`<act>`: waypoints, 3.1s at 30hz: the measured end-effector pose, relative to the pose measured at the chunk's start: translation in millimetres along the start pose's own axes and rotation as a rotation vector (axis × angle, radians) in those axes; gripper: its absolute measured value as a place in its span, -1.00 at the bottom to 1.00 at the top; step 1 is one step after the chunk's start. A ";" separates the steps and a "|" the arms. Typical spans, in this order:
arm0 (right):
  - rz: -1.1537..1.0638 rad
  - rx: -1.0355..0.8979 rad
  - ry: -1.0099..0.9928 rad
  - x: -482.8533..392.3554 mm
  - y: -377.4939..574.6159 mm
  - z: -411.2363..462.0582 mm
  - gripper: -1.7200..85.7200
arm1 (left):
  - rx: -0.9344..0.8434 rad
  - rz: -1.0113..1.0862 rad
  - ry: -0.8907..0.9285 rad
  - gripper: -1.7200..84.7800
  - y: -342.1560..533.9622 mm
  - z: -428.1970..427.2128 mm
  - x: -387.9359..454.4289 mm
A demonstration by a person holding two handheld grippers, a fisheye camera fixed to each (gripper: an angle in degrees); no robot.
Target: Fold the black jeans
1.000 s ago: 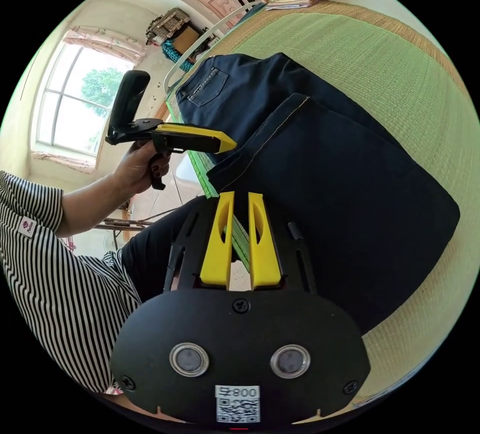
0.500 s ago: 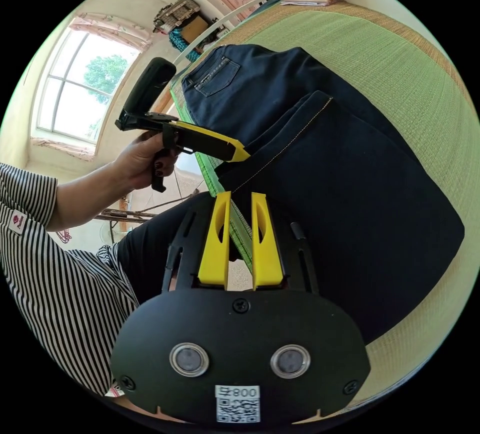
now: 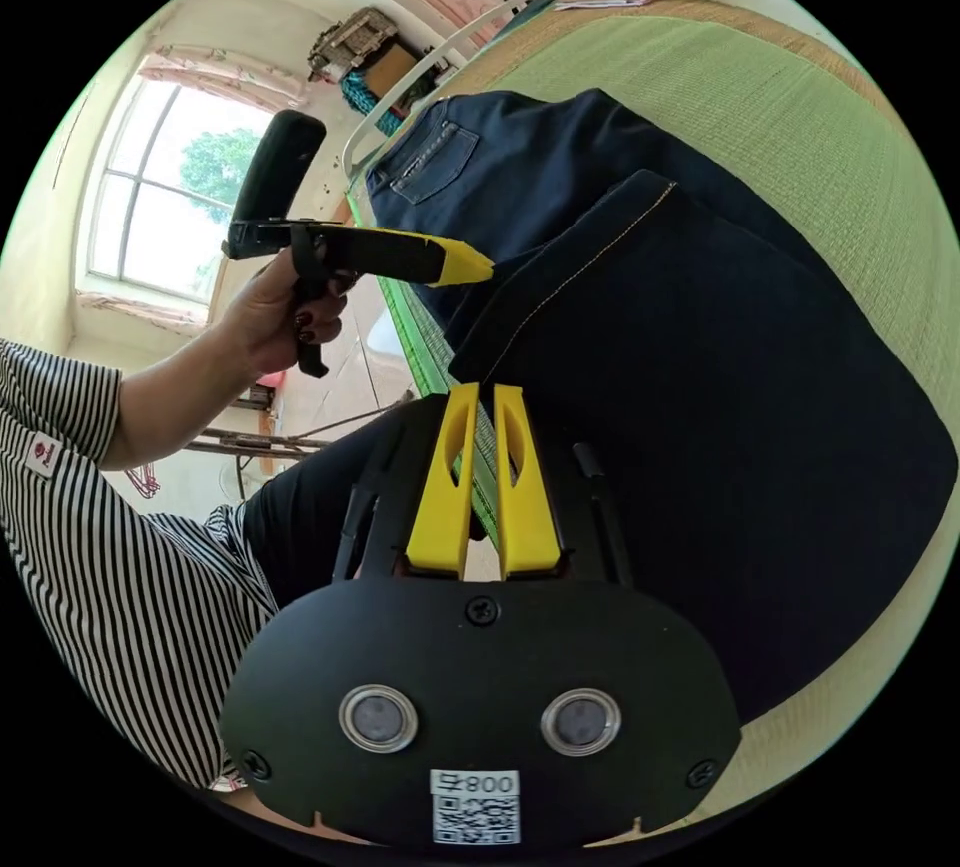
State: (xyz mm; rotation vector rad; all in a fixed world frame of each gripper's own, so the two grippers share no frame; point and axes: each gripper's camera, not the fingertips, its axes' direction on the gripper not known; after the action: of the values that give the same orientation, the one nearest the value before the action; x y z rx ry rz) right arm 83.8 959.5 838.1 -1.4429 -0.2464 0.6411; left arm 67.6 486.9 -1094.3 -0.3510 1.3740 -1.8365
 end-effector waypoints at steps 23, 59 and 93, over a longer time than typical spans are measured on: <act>-0.054 -0.002 0.109 -10.0 31.3 9.8 -0.96 | 0.071 0.148 -0.118 -0.94 -89.4 16.0 71.7; 0.363 0.247 0.160 173.4 280.3 -42.8 -0.94 | -0.108 0.228 -0.174 -0.91 -7.4 40.8 258.2; 0.599 0.559 -0.398 442.7 483.1 5.7 -0.79 | -0.233 0.583 -0.407 -0.89 13.6 107.5 513.8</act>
State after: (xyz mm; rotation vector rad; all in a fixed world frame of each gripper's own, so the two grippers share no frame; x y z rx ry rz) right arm 314.9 1203.7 275.7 -0.8242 0.0705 1.3701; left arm -188.5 37.8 -1185.8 -0.3696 1.2357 -1.0643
